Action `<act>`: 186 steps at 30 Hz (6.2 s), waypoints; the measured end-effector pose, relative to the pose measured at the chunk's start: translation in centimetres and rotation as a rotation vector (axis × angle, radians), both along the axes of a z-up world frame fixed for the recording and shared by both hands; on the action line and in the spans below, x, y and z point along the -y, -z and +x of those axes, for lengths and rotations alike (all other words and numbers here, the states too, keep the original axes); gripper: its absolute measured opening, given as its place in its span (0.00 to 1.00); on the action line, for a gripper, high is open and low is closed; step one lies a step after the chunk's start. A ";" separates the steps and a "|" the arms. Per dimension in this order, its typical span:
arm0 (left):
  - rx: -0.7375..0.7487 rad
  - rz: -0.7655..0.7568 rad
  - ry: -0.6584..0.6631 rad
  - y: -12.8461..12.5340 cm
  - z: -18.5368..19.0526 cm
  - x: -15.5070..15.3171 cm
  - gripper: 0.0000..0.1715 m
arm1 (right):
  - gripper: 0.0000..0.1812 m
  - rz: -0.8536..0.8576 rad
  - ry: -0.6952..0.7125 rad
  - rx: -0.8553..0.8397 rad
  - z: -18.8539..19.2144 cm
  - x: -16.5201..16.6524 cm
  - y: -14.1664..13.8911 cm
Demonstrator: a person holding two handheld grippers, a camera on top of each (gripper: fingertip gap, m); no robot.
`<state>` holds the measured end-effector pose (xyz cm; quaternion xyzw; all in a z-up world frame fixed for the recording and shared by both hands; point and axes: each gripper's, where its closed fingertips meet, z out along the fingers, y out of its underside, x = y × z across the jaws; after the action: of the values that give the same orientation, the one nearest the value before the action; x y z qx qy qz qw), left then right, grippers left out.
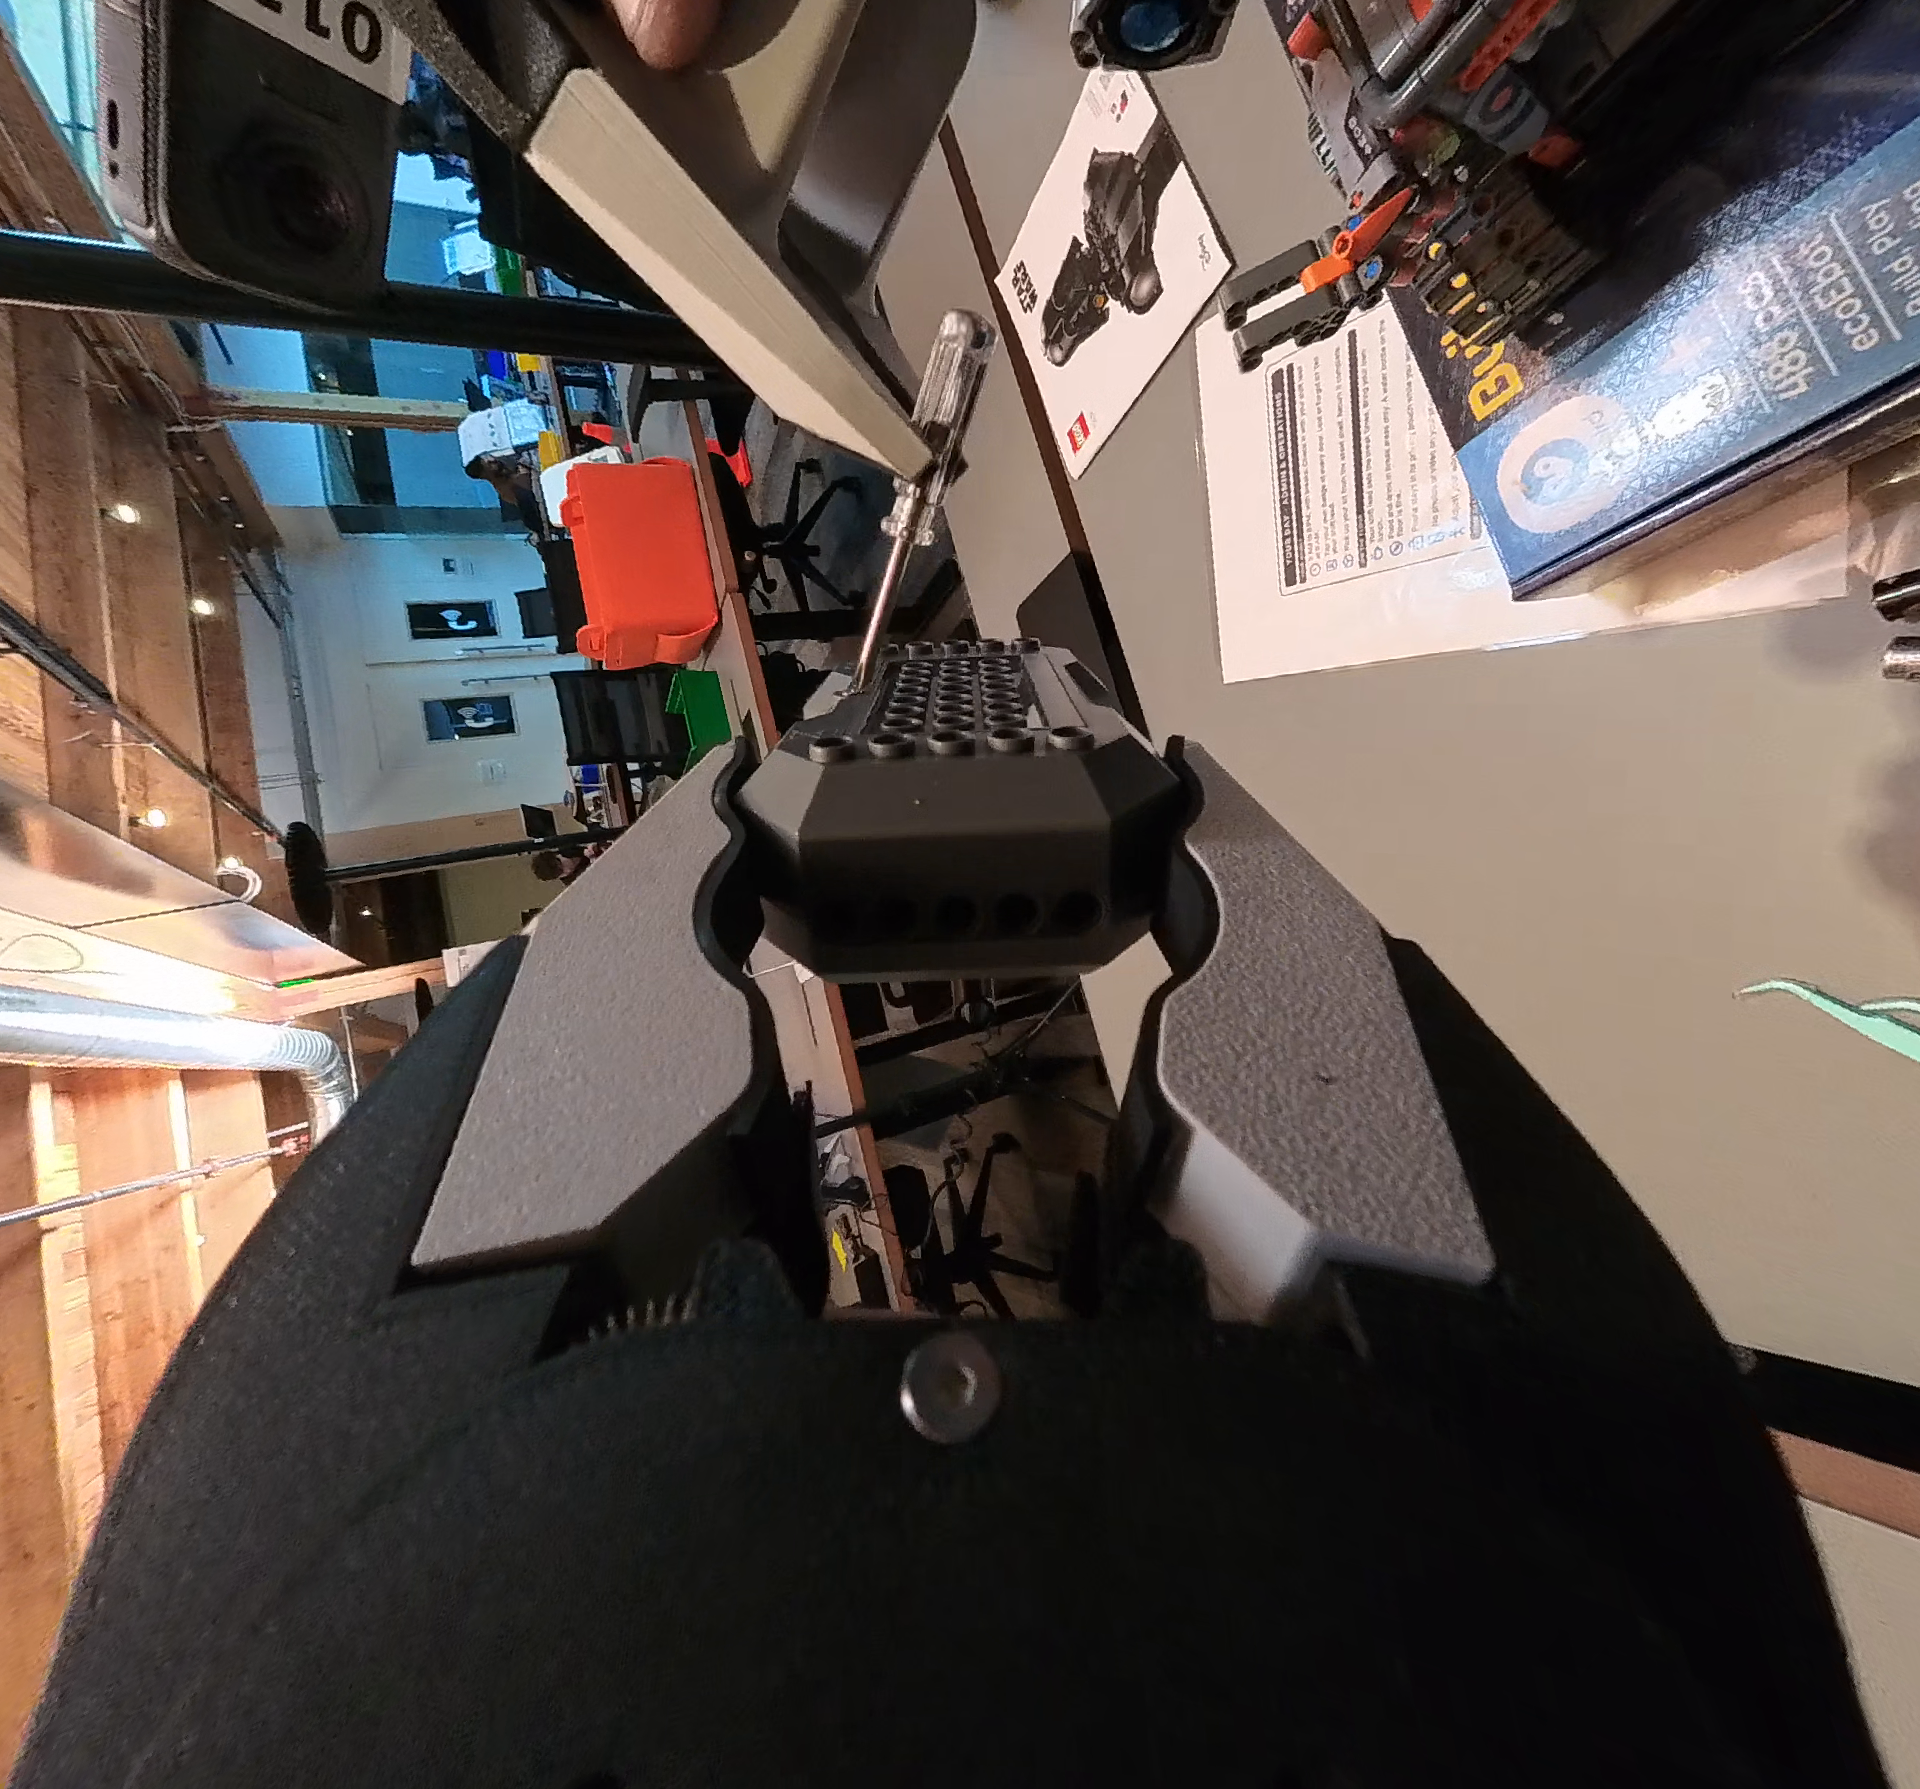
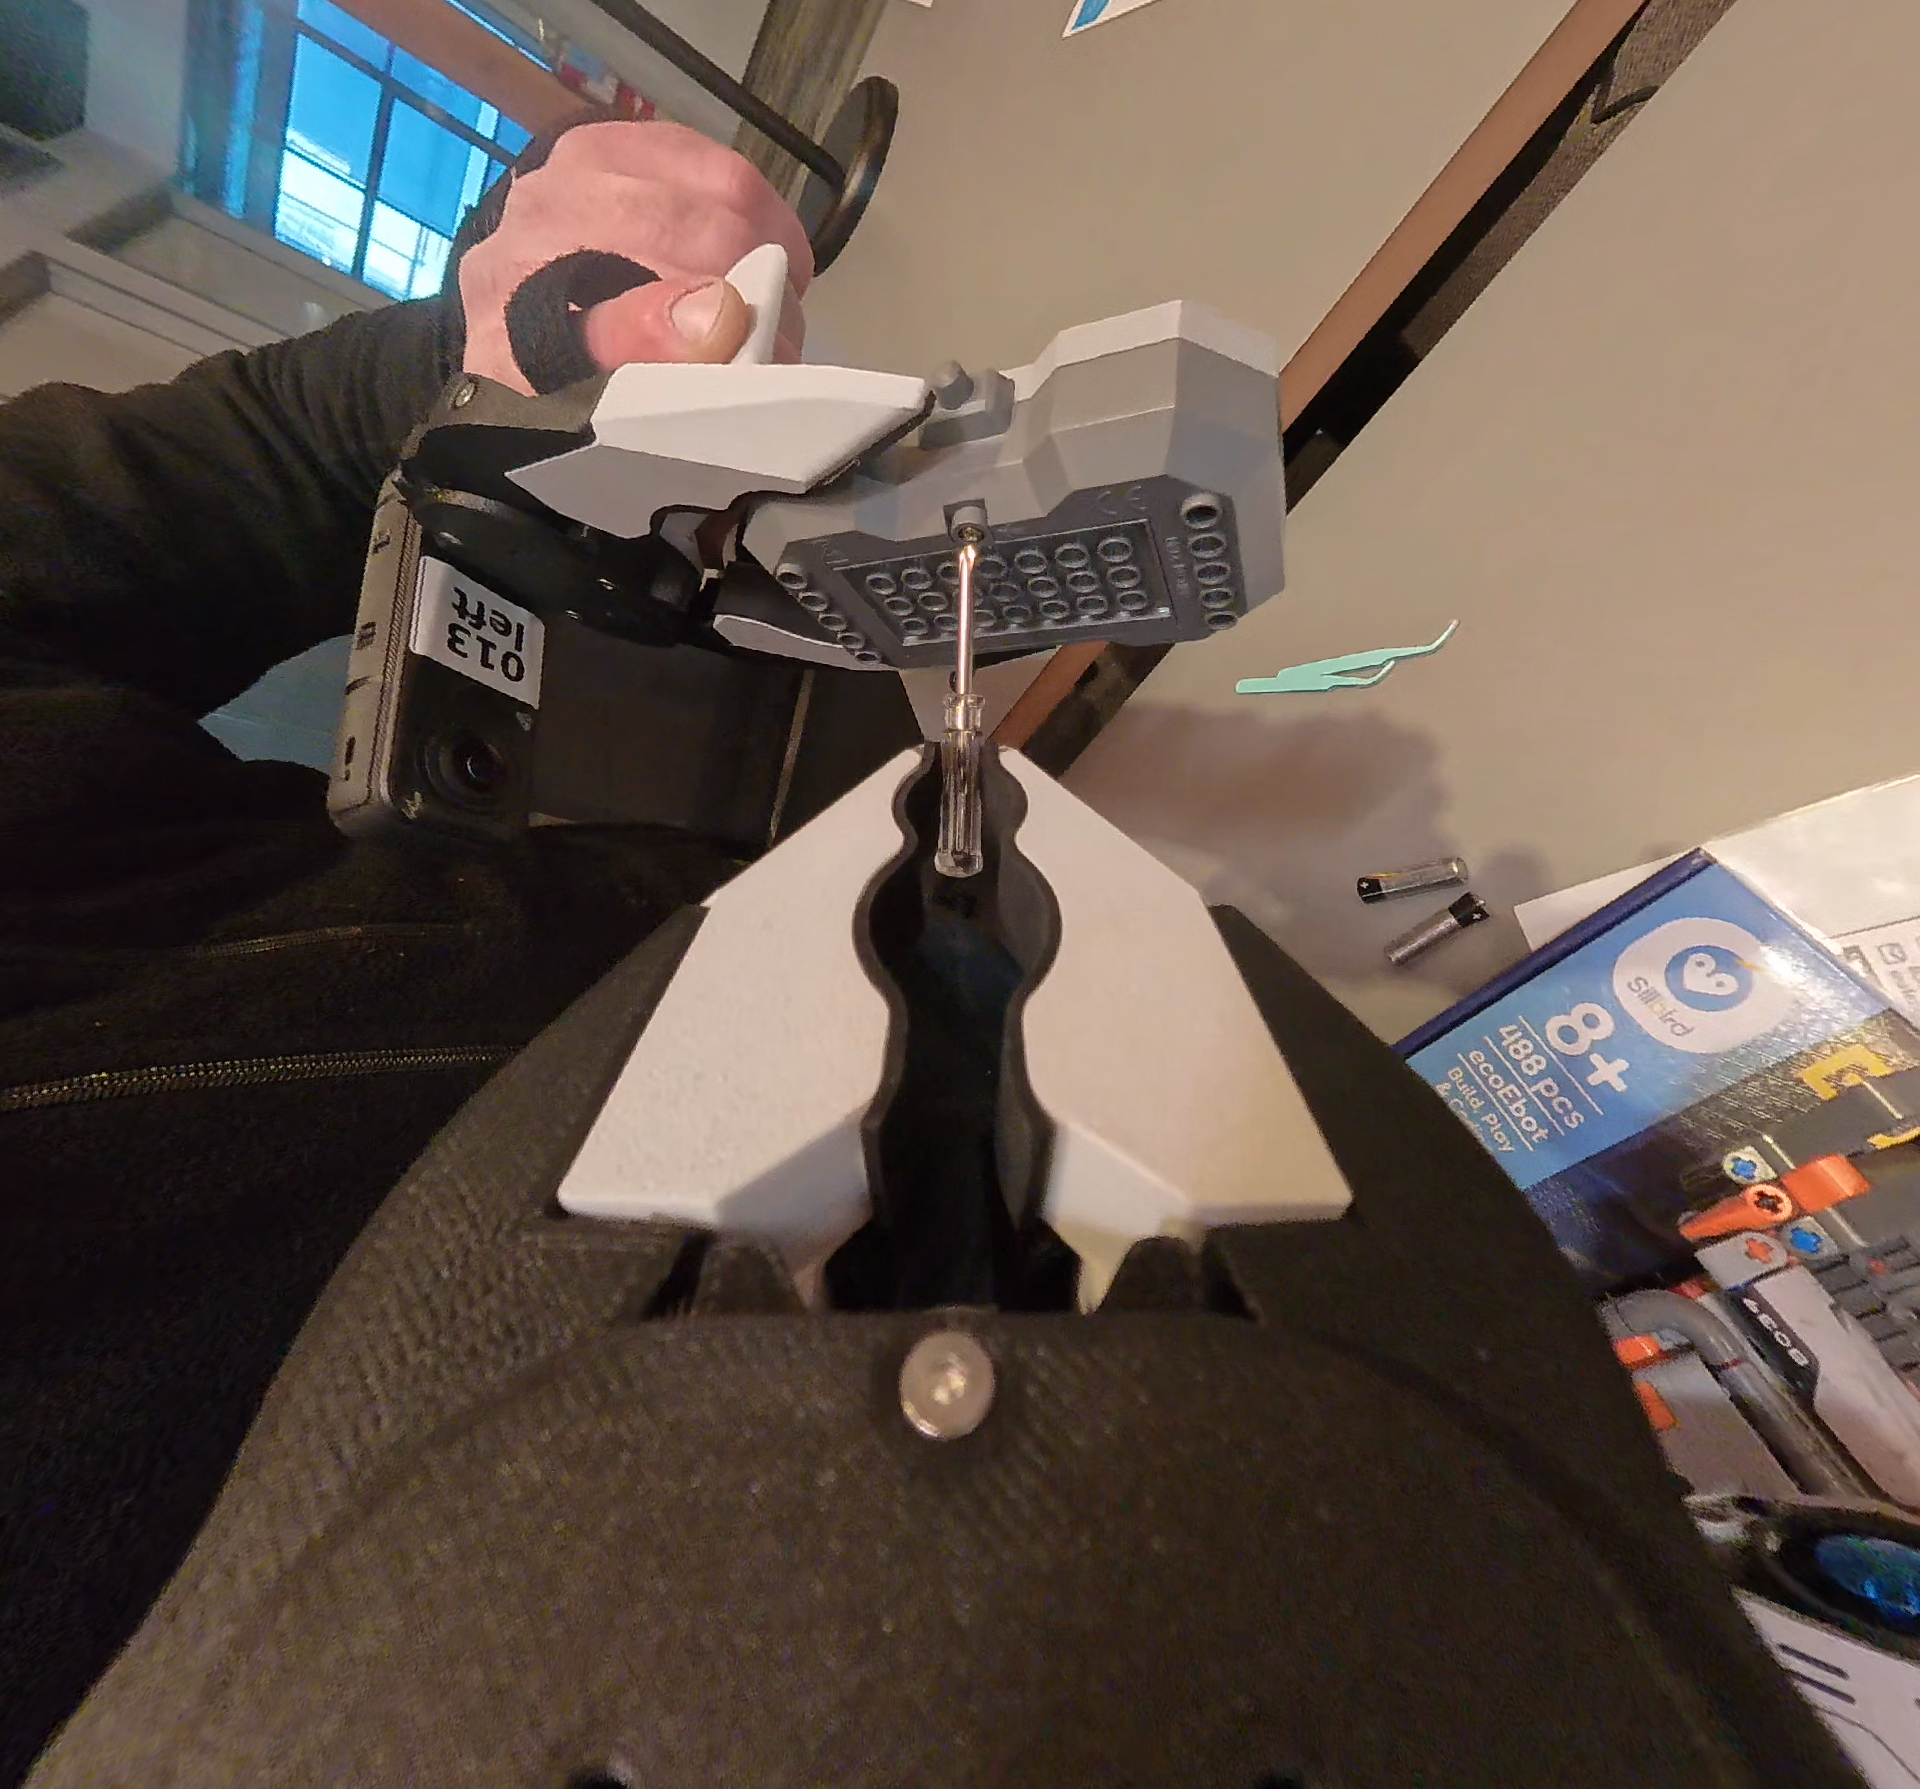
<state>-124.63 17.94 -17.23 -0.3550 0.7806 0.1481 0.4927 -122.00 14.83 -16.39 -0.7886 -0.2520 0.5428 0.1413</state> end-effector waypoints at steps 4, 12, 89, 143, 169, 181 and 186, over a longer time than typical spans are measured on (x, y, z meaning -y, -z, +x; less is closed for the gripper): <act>-0.005 -0.003 -0.001 0.3 0.1 0.1 0.43 | 0.02 -0.007 0.004 -0.002 0.1 0.0 0.1; -0.009 -0.001 0.001 0.4 0.3 0.0 0.43 | 0.02 -0.007 0.001 0.004 0.3 -0.2 0.3; -0.061 0.061 0.096 0.3 1.1 -0.9 0.43 | 0.02 -0.086 -0.093 -0.023 1.0 -0.7 0.5; -0.070 -0.056 0.093 -0.8 2.0 -1.2 0.42 | 0.02 0.845 -0.139 0.775 2.6 -4.5 -0.2; 0.112 -0.253 -0.222 1.8 -8.4 -1.9 0.42 | 0.02 0.238 -0.028 0.536 -9.2 -4.1 18.5; 0.155 -0.296 -0.288 3.1 -12.7 0.8 0.43 | 0.03 -0.014 0.251 0.516 -11.6 -7.0 31.2; 0.164 -0.302 -0.276 3.3 -13.0 1.1 0.43 | 0.03 -0.009 0.269 0.566 -11.5 -6.6 33.3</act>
<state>-137.58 16.83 -20.55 -0.5391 0.6954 0.0660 0.4706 -133.50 21.48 -49.71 -0.9353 -0.1723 0.2793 0.1323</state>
